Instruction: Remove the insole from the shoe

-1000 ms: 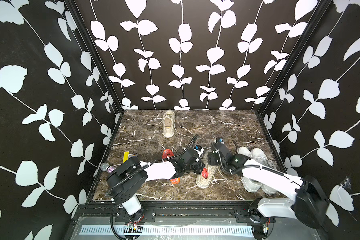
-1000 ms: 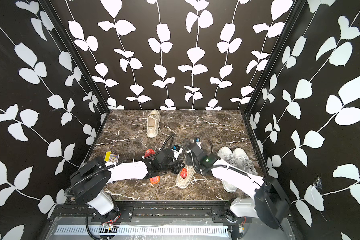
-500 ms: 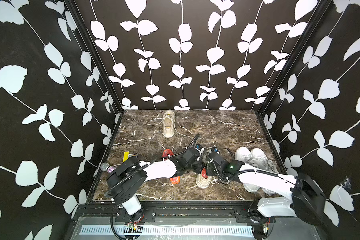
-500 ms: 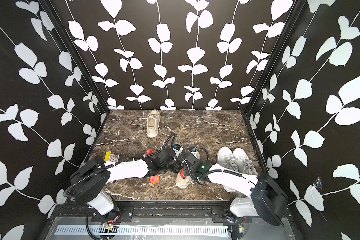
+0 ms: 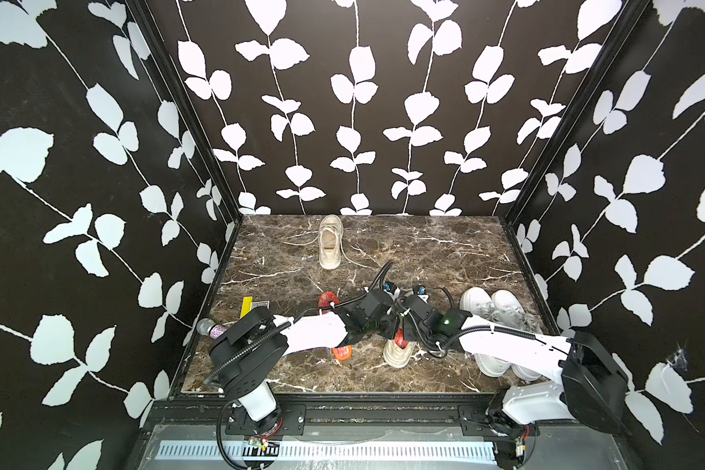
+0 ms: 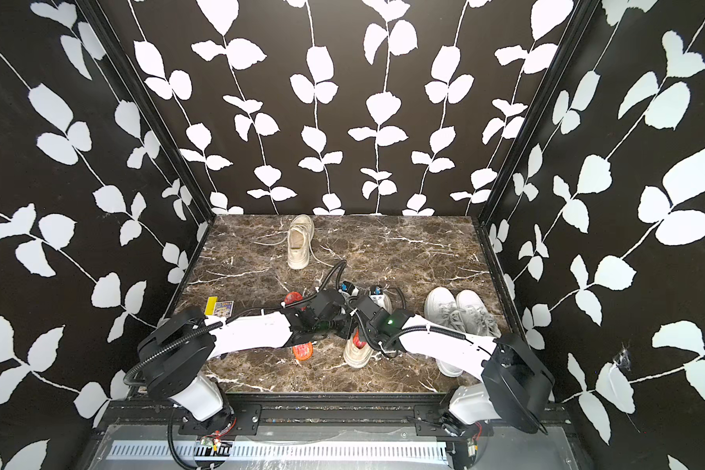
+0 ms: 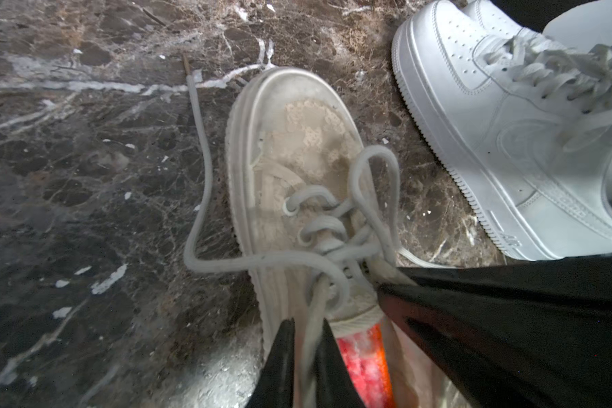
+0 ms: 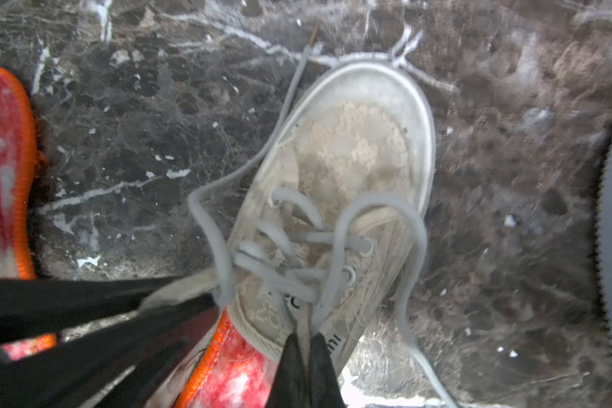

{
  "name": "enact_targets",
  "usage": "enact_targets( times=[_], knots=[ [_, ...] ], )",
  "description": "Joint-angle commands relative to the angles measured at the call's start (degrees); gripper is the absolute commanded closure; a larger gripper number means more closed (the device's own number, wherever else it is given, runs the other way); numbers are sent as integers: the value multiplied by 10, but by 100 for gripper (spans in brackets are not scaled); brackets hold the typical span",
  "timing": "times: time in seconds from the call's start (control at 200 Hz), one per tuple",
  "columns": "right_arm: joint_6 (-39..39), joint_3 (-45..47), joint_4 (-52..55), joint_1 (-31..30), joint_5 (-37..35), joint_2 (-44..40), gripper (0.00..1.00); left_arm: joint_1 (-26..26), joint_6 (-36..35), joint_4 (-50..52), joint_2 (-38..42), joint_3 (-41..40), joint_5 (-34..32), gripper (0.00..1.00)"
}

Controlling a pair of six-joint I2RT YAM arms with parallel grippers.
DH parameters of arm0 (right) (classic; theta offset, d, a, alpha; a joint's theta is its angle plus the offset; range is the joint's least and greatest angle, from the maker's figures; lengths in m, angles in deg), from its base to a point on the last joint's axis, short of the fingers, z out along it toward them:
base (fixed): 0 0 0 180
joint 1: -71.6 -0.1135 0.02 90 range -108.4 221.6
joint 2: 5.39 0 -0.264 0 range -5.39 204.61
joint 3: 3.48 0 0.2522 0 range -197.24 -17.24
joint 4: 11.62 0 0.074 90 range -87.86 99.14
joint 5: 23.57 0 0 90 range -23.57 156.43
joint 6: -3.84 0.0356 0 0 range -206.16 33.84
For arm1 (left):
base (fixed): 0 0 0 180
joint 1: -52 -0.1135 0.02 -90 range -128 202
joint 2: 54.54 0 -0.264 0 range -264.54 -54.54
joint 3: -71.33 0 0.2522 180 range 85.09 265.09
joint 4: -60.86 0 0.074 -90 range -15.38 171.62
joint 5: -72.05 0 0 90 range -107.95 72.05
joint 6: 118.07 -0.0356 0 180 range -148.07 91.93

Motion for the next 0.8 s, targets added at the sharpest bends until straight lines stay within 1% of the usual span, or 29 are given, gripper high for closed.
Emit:
enact_targets(
  times=[0.0,0.165,0.285,0.36,0.425,0.52,0.595,0.796],
  knots=[
    [-4,-28,14,-6,-24,12,100,-1,12,13,-5,23,1,87],
    [-3,-24,43,-6,-61,-3,100,-5,20,18,12,6,-35,88],
    [-15,-13,94,5,-120,-26,100,-23,31,36,24,-16,-55,96],
    [-18,3,123,34,-141,-41,100,-42,49,26,38,-48,-61,100],
    [-16,23,132,72,-128,-57,100,-56,66,12,52,-78,-64,100],
    [-9,54,112,111,-95,-73,100,-66,78,-8,65,-107,-66,100],
    [-4,57,94,116,-83,-66,100,-66,80,-9,66,-107,-63,100],
    [-2,27,76,114,-54,-12,100,-65,86,-39,56,-96,-29,100]
  ],
)
